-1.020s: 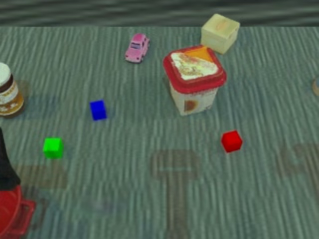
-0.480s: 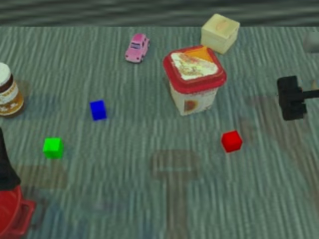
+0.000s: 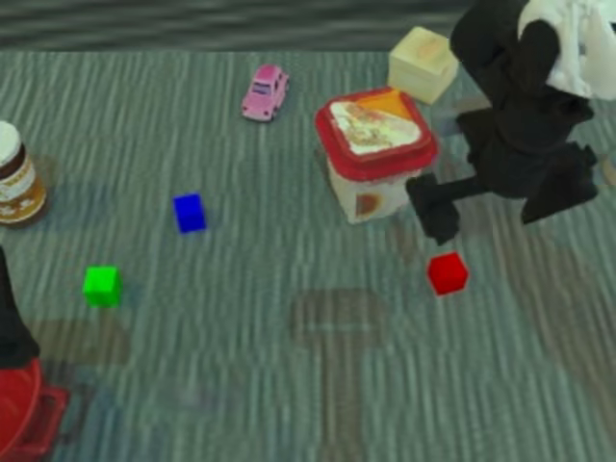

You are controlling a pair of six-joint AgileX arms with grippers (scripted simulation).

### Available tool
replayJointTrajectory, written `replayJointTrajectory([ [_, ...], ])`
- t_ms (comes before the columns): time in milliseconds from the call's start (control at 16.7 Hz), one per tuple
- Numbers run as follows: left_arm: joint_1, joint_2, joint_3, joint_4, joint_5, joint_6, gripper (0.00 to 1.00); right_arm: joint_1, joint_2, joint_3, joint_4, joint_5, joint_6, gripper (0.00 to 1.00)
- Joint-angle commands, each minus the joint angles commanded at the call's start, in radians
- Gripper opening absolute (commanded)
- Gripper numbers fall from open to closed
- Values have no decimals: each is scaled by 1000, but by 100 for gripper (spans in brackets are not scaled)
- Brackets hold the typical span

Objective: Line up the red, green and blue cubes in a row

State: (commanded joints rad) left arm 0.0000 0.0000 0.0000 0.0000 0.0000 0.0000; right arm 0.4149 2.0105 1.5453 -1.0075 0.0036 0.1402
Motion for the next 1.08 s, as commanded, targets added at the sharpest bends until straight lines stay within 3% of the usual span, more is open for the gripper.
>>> replayJointTrajectory([
  [240,0,0,0,0,0,0,100,32,152,135,-71,-1,12,100],
  [660,0,0,0,0,0,0,100,32,170,147,-74,-1,13,100],
  [1080,0,0,0,0,0,0,100,37,276,27,160,0,15,100],
])
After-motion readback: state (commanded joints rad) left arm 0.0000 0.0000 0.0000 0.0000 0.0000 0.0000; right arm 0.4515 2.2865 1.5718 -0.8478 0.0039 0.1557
